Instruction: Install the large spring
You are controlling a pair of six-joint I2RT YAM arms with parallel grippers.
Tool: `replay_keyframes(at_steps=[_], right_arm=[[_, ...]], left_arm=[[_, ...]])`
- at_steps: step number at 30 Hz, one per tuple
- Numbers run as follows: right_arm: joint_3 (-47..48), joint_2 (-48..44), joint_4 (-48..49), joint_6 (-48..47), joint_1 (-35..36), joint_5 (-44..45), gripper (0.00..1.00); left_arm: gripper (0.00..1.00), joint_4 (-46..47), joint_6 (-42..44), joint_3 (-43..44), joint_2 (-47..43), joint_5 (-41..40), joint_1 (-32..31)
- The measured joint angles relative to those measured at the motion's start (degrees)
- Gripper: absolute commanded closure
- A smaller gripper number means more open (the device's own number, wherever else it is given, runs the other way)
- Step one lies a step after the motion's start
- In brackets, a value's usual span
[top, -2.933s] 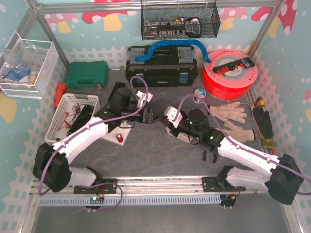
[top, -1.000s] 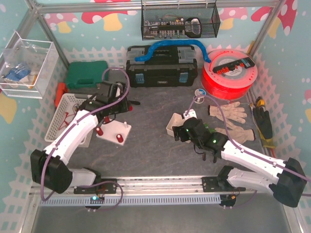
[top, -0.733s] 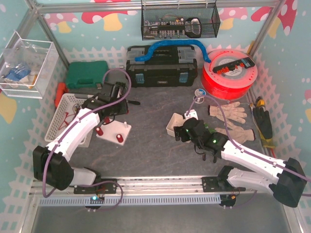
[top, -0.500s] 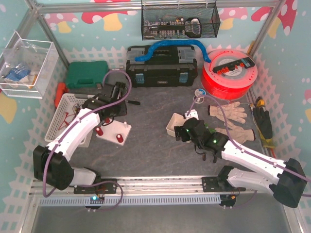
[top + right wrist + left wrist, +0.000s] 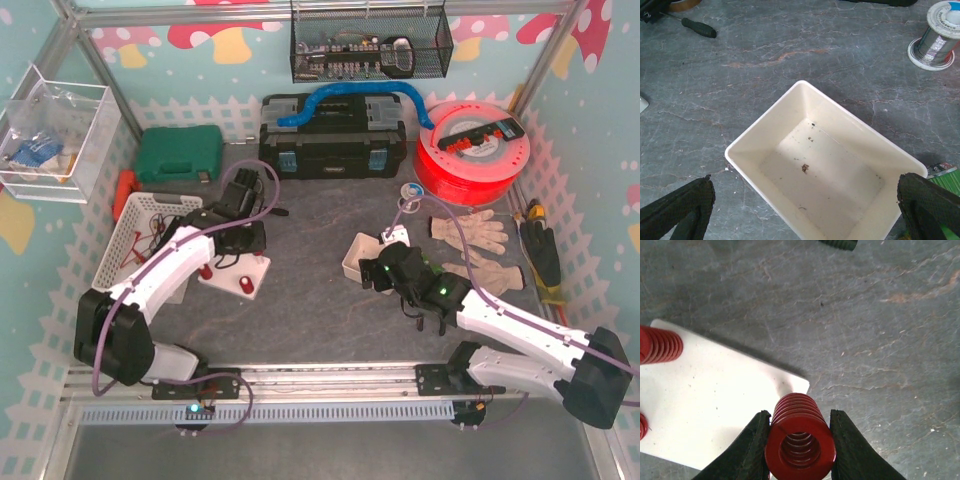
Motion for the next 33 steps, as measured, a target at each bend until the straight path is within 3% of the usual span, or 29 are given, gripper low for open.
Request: replay_keyframes(at_steps=[19, 26, 33], right_arm=[[0.0, -1.5, 0.0, 1.2, -0.1, 1.0, 0.01], [0.0, -1.9, 0.0, 1.4, -0.1, 1.0, 0.01], [0.0, -1.9, -0.1, 1.8, -0.1, 1.0, 0.01]], left_arm=[[0.99, 3.0, -0.9, -2.9, 0.9, -0.1, 0.0], [0.88, 4.8, -0.9, -4.8, 2.5, -0.1, 0.0], [0.68, 6.0, -1.3, -5.2, 4.0, -0.1, 0.0]])
